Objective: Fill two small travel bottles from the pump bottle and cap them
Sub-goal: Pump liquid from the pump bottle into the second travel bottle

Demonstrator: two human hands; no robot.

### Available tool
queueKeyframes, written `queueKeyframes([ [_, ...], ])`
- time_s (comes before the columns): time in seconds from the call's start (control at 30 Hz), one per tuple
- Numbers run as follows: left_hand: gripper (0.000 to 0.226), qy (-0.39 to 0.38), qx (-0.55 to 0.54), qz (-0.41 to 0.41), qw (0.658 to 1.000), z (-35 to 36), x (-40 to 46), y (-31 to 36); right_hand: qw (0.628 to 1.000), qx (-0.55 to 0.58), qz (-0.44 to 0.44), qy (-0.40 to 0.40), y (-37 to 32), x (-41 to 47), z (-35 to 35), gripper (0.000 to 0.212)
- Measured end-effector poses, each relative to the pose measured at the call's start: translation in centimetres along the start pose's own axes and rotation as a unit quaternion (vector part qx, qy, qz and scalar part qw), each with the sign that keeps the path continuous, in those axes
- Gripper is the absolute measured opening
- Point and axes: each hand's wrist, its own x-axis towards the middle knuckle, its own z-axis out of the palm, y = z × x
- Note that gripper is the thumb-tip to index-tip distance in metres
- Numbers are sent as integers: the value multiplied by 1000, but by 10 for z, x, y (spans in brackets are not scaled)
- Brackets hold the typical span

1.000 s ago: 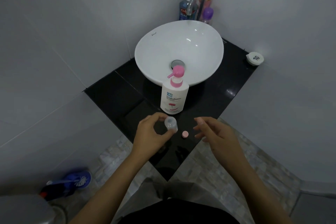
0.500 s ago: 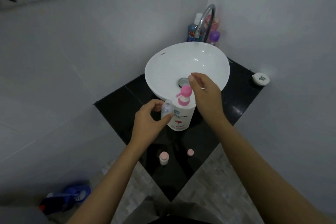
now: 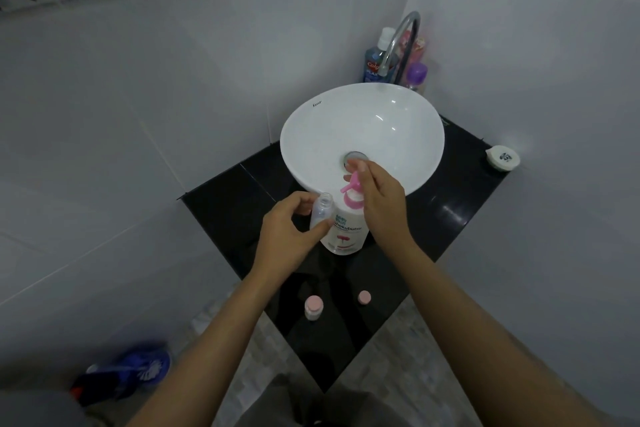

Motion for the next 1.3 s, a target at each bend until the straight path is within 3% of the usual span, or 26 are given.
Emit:
queueKeyframes([
  [0.23, 29, -6, -21, 10, 1000, -1, 1, 4, 999, -14, -35, -7, 6, -2, -1, 28],
  [1.03, 44, -44, 66, 1, 997, -3, 0, 4, 998, 53, -9, -17, 8, -2, 2, 27],
  [1.3, 48, -20, 47, 5, 999, -4, 12, 12, 998, 59, -10, -26, 6, -2, 0, 26],
])
